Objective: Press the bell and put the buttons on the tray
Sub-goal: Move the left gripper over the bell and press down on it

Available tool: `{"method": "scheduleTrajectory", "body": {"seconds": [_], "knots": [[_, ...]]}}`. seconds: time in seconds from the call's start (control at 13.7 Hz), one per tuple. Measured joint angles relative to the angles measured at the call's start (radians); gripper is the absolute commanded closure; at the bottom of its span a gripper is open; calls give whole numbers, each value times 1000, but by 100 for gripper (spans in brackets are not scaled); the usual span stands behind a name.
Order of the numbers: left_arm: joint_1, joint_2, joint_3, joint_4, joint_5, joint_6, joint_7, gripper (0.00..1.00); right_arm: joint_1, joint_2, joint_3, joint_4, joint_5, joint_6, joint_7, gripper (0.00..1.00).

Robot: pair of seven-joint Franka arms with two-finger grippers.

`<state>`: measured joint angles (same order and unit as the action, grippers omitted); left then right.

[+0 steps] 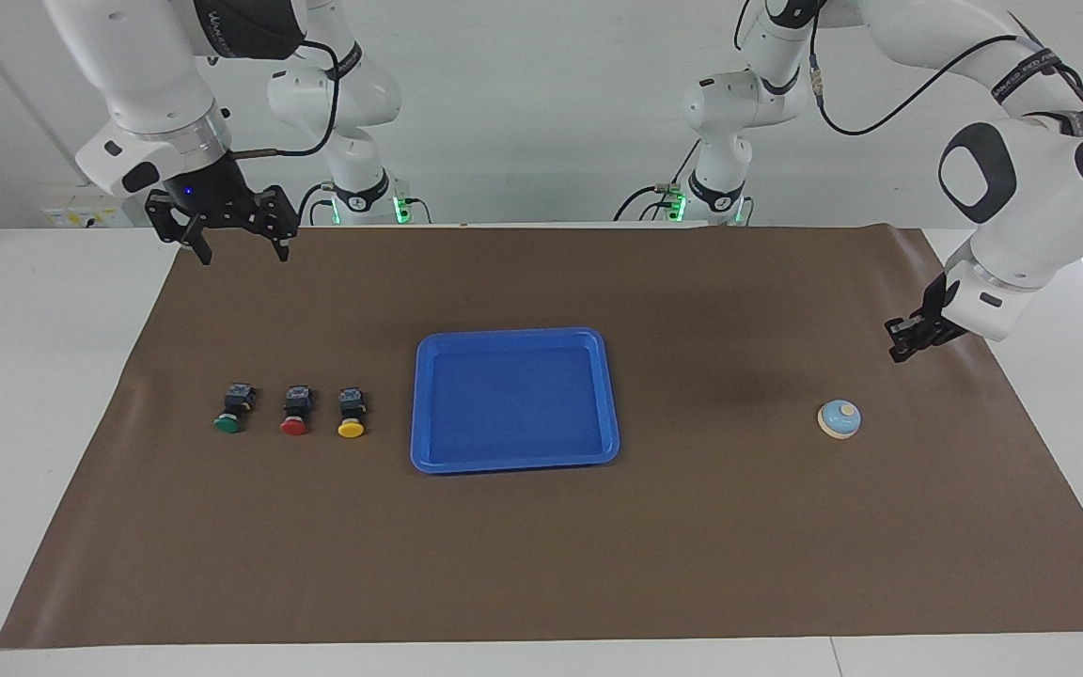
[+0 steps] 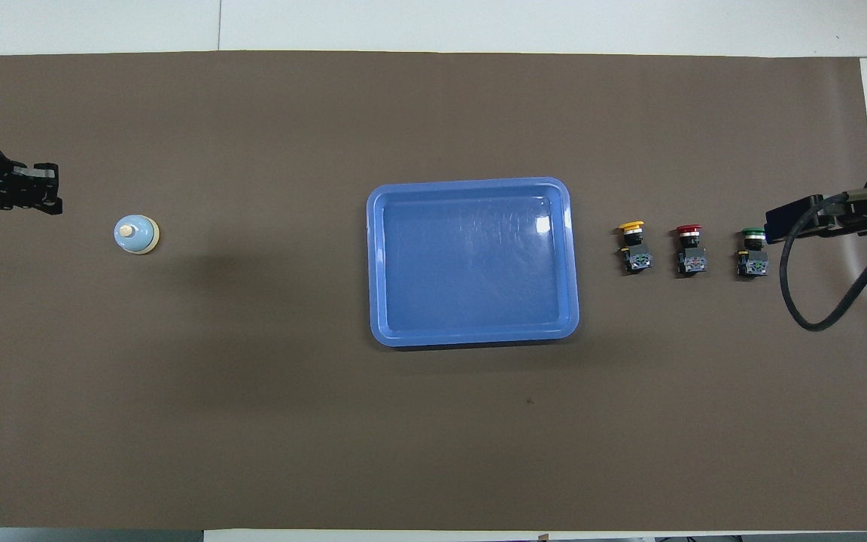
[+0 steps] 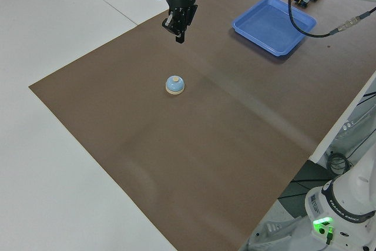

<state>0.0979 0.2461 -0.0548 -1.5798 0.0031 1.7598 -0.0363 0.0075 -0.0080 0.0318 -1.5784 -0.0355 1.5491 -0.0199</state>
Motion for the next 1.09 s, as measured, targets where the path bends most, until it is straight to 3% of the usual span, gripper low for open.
{"method": "scheduleTrajectory", "body": {"seconds": [0.44, 1.09], "knots": [[14, 42, 4, -43, 13, 79, 44, 100, 0, 0, 0, 0, 0, 0, 0, 0], [37, 65, -3, -203, 13, 303, 69, 100, 0, 0, 0, 0, 0, 0, 0, 0]]}}
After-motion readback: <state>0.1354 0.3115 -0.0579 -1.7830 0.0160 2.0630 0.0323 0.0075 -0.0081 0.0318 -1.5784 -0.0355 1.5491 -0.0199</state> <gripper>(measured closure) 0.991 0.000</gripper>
